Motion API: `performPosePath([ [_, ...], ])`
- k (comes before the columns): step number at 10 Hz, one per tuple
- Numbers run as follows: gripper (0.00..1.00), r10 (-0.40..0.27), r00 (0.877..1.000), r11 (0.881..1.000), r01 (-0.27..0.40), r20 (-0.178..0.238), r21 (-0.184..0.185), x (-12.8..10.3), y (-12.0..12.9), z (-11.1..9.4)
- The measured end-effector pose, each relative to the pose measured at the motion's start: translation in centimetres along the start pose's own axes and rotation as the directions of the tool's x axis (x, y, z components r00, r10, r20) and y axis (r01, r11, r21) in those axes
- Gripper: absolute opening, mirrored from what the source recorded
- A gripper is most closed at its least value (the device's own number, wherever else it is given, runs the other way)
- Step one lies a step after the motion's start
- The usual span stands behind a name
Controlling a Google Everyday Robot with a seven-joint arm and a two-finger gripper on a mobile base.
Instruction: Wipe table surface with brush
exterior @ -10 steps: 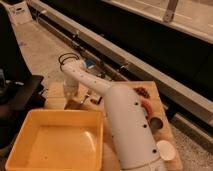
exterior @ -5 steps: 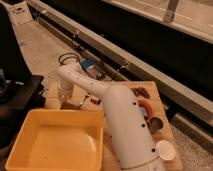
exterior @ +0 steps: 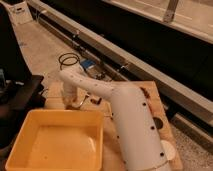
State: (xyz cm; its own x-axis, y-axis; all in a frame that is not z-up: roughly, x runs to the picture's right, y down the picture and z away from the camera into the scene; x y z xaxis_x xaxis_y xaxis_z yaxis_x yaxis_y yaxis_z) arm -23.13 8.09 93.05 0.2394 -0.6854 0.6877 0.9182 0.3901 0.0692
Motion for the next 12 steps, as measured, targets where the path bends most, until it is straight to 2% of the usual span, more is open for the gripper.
performPosePath([
  [3,0.0,0.03,0.999,1.0,-0.03,-0.032,-0.001,2.6,0.2,-0.2],
  [4,0.0,0.019,0.999,1.0,-0.019,-0.037,0.001,3.5,-0.4,0.0],
  [6,0.0,-0.01,1.0,1.0,0.01,-0.029,0.012,3.8,-2.1,0.7],
  [9,0.0,-0.079,0.997,0.996,0.079,-0.004,0.034,2.4,-5.1,1.8],
  [10,0.0,-0.096,0.995,0.995,0.096,0.006,0.039,1.1,-5.4,2.0],
  [12,0.0,-0.089,0.996,0.995,0.089,0.012,0.039,-0.6,-4.5,1.7],
])
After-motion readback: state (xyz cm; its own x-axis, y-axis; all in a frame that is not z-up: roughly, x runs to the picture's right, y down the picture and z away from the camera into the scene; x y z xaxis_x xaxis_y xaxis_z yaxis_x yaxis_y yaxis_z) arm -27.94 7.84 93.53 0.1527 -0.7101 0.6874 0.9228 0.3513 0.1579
